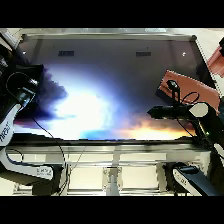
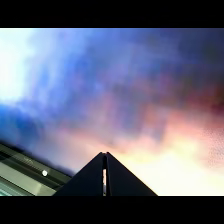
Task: Fold the clothes and pants, and hang the long-sleeved shirts on hangers.
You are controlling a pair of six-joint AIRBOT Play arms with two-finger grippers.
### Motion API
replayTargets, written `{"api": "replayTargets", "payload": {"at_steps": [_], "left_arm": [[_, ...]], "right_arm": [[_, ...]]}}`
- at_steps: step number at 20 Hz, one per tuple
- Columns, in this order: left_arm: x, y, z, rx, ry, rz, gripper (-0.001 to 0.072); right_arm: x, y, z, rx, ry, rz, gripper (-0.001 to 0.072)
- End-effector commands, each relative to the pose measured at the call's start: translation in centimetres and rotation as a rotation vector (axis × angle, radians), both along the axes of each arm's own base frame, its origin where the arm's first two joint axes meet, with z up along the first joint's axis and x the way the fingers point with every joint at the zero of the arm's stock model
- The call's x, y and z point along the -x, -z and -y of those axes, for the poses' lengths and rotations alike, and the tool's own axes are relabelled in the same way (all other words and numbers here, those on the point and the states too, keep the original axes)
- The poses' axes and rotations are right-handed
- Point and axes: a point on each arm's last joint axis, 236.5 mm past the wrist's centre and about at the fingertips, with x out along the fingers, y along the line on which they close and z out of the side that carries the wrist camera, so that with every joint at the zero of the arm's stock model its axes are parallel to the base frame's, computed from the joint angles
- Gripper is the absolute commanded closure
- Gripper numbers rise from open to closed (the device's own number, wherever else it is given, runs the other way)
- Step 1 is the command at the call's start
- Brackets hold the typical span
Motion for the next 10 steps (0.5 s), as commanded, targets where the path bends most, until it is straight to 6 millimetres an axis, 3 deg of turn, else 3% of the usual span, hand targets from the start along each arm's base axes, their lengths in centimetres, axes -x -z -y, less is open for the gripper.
{"api": "replayTargets", "payload": {"at_steps": [1,2,3,6,10], "left_arm": [[0.1,0.0,-0.5,-0.001,-0.006,0.004,0.0495],[0.1,0.0,-0.5,-0.001,-0.007,0.003,0.0612],[0.2,0.0,-0.5,-0.002,-0.009,0.001,0.0647],[0.9,-0.1,-0.7,-0.013,-0.019,-0.033,0.0679],[3.4,-0.9,-1.3,-0.047,-0.048,-0.139,0.0679]], "right_arm": [[0.0,-0.1,-0.1,-0.005,0.0,0.0,0.0697],[0.0,-0.1,-0.1,-0.006,0.0,0.0,0.0697],[0.0,-0.1,-0.1,-0.006,0.0,0.0,0.0697],[0.0,-0.1,-0.1,-0.006,0.0,0.0,0.0697],[0.0,-0.1,-0.1,-0.006,0.0,0.001,0.0697]]}}
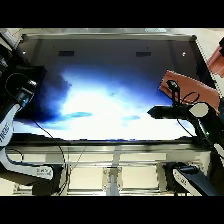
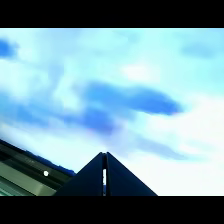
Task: Fold the clothes and pants, and hang the long-sleeved shirts on hangers.
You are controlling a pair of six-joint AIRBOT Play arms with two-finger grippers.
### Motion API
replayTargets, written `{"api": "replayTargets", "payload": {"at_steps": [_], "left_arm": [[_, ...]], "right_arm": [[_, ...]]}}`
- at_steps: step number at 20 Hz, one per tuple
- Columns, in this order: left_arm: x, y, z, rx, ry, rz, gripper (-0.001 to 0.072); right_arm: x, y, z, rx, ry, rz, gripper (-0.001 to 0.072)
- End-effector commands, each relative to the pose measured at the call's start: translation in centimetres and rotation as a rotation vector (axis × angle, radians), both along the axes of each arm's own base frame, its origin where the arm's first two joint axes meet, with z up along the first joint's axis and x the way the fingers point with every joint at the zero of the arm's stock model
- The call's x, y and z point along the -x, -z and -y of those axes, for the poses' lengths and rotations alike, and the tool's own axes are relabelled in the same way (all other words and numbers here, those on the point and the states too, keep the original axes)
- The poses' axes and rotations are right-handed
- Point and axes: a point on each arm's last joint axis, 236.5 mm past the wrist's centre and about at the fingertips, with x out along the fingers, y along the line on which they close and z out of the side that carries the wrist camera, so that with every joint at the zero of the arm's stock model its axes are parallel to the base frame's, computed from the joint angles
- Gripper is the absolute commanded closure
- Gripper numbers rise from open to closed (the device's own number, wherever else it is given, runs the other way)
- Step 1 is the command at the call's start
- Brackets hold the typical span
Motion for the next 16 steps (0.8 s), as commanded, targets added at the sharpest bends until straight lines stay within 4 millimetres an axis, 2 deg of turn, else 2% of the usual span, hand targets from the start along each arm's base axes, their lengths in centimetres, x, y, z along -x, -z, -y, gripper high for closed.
{"api": "replayTargets", "payload": {"at_steps": [1,4,6,8,10,12,14,16], "left_arm": [[1.8,-1.3,0.0,-0.019,-0.018,-0.071,0.0679],[0.1,-5.3,3.9,0.041,0.096,0.014,0.068],[-1.3,-9.8,8.9,0.087,0.226,0.087,0.068],[-1.6,-13.6,15.9,0.217,0.372,0.136,0.0681],[-1.1,-17.0,25.9,0.463,0.539,0.199,0.0681],[0.9,-19.8,35.6,0.673,0.72,0.205,0.0681],[3.3,-20.0,42.1,0.732,0.869,0.144,0.0681],[7.4,-17.5,46.8,0.741,0.979,-0.03,0.0681]], "right_arm": [[0.0,0.0,0.0,-0.001,-0.001,0.0,0.0697],[0.1,0.0,-0.1,-0.006,-0.002,-0.003,0.0697],[0.5,-0.1,-0.5,-0.019,-0.016,-0.017,0.0695],[1.5,0.0,-1.0,-0.02,-0.078,-0.027,0.0587],[2.3,0.1,-1.3,-0.01,-0.139,-0.032,0.0573],[2.7,0.2,-1.4,-0.005,-0.168,-0.031,0.0574],[2.9,0.2,-1.5,-0.003,-0.183,-0.034,0.0574],[3.3,0.3,-1.5,-0.005,-0.192,-0.047,0.0574]]}}
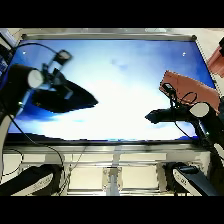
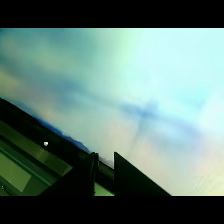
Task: Fold the clothes and pants, and hang the long-sleeved shirts on hangers.
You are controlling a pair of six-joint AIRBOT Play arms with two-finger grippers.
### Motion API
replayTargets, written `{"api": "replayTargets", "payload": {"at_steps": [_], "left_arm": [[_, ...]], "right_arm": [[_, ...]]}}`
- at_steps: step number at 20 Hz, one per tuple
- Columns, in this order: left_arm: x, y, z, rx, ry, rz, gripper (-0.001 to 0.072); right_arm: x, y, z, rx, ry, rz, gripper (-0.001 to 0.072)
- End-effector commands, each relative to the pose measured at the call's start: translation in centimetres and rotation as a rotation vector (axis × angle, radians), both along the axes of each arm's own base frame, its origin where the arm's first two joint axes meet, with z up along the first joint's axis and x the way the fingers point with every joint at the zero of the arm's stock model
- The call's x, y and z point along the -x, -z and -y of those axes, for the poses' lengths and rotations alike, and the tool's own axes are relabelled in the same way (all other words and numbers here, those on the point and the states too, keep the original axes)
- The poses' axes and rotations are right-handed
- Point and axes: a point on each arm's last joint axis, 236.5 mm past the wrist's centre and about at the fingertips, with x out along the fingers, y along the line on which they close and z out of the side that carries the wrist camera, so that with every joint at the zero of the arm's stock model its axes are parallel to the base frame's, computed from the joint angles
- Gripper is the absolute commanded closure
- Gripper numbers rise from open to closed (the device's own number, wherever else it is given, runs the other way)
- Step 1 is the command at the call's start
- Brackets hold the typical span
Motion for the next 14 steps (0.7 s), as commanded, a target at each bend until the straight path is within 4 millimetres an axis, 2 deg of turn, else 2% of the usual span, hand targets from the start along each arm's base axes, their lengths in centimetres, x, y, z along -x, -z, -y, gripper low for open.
{"api": "replayTargets", "payload": {"at_steps": [1,4,6,8,9,10,11,13,14], "left_arm": [[8.3,2.1,10.4,0.025,0.307,-0.197,0.0681],[14.9,6.4,15.8,-0.054,0.471,-0.374,0.0681],[20.1,8.3,19.4,-0.095,0.637,-0.431,0.0681],[24.4,9.6,21.0,-0.167,0.762,-0.455,0.0681],[25.8,10.0,20.5,-0.228,0.797,-0.471,0.0681],[26.5,10.2,19.1,-0.309,0.807,-0.487,0.0681],[26.5,10.1,17.4,-0.386,0.782,-0.501,0.0681],[24.8,8.7,13.1,-0.538,0.674,-0.49,0.0681],[23.1,7.3,11.5,-0.58,0.62,-0.431,0.068]], "right_arm": [[1.1,0.1,-0.3,0.001,-0.048,-0.024,0.0574],[3.1,0.4,-0.6,0.014,-0.164,-0.046,0.0572],[4.2,0.7,-0.4,0.033,-0.217,-0.064,0.0566],[4.5,1.2,0.3,0.069,-0.242,-0.069,0.0566],[4.5,1.5,0.7,0.092,-0.244,-0.068,0.0566],[4.5,1.7,1.1,0.114,-0.253,-0.063,0.0566],[4.3,1.7,1.2,0.124,-0.272,-0.043,0.0566],[3.2,1.2,0.6,0.096,-0.255,0.004,0.0544],[2.4,0.9,0.3,0.084,-0.239,0.036,0.0462]]}}
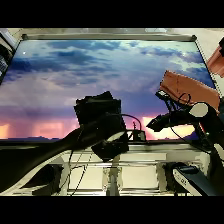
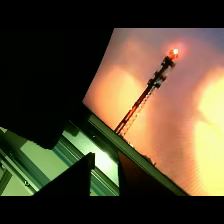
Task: Fold the clothes and pants, and hang the long-sleeved shirts on hangers.
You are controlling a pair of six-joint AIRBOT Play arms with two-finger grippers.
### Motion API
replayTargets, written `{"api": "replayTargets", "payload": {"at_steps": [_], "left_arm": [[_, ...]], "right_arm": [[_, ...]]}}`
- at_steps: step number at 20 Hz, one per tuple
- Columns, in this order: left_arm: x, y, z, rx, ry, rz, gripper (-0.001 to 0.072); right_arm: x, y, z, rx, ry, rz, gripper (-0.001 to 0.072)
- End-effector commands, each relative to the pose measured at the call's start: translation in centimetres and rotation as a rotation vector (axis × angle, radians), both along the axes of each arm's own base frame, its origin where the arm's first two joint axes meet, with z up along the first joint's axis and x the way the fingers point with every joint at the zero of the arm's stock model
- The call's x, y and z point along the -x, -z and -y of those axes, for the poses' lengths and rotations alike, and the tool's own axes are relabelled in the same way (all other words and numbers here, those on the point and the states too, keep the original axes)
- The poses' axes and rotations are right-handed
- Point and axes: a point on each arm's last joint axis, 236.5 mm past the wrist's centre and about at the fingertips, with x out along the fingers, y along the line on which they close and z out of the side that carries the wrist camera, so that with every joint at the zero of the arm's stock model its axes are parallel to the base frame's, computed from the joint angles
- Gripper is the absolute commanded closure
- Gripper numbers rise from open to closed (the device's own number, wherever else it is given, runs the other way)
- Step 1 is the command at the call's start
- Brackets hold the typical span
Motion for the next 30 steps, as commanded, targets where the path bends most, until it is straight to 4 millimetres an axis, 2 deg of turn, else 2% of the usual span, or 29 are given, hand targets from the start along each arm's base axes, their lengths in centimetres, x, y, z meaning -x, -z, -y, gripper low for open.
{"api": "replayTargets", "payload": {"at_steps": [1,3,4,6,8,9,10,11,12,13,15,16,17,18,21,23,24,26,30], "left_arm": [[-3.1,-3.4,-5.7,-0.165,-0.066,0.198,0.0681],[-6.7,-7.9,-7.7,-0.05,-0.175,0.378,0.0682],[-7.8,-10.0,-8.9,0.013,-0.231,0.432,0.0682],[-9.6,-14.0,-11.6,0.133,-0.374,0.5,0.0682],[-11.7,-18.0,-14.0,0.235,-0.495,0.57,0.0682],[-12.6,-19.9,-14.6,0.28,-0.511,0.596,0.0682],[-13.3,-22.0,-14.4,0.353,-0.519,0.614,0.0682],[-13.9,-23.9,-14.0,0.426,-0.516,0.623,0.0682],[-14.3,-25.3,-13.6,0.473,-0.512,0.628,0.0682],[-15.0,-26.3,-13.7,0.493,-0.523,0.641,0.0682],[-16.1,-26.8,-13.6,0.484,-0.521,0.656,0.0682],[-16.5,-26.3,-13.4,0.47,-0.512,0.65,0.0682],[-16.9,-25.7,-13.1,0.455,-0.512,0.639,0.0682],[-17.2,-25.2,-12.8,0.444,-0.51,0.63,0.0682],[-17.7,-24.3,-12.4,0.424,-0.508,0.615,0.0682],[-17.8,-24.3,-12.4,0.421,-0.503,0.616,0.0682],[-17.8,-24.3,-12.4,0.421,-0.503,0.617,0.0682],[-17.8,-24.4,-12.5,0.418,-0.505,0.621,0.0682],[-17.9,-24.4,-12.6,0.417,-0.507,0.622,0.0682]], "right_arm": [[-1.8,-0.5,-0.3,-0.015,-0.005,0.094,0.0437],[-2.9,-0.7,-0.1,-0.002,-0.004,0.153,0.0437],[-3.6,-0.9,-0.1,-0.005,0.003,0.185,0.0438],[-5.0,-2.3,-1.2,-0.057,-0.029,0.283,0.0437],[-5.4,-4.1,-2.8,-0.086,-0.152,0.403,0.0431],[-5.7,-5.0,-3.4,-0.068,-0.213,0.465,0.035],[-6.3,-6.1,-4.0,-0.047,-0.259,0.536,0.0304],[-7.1,-7.2,-4.6,-0.026,-0.283,0.604,0.03],[-8.0,-8.6,-5.5,-0.012,-0.304,0.68,0.0246],[-8.3,-9.6,-6.6,-0.004,-0.342,0.74,0.0227],[-8.0,-10.4,-9.5,0.006,-0.449,0.801,0.0226],[-7.8,-10.0,-10.9,0.019,-0.504,0.811,0.0206],[-8.0,-9.6,-12.0,0.04,-0.542,0.823,0.0152],[-8.6,-9.3,-12.9,0.065,-0.559,0.844,0.0148],[-11.2,-10.2,-14.1,0.087,-0.534,0.901,0.0149],[-12.1,-9.0,-14.2,0.121,-0.562,0.879,0.0151],[-11.9,-7.8,-14.4,0.118,-0.577,0.837,0.0151],[-10.2,-6.0,-15.2,0.09,-0.626,0.752,0.0169],[-7.4,-5.4,-17.1,0.055,-0.688,0.697,0.0168]]}}
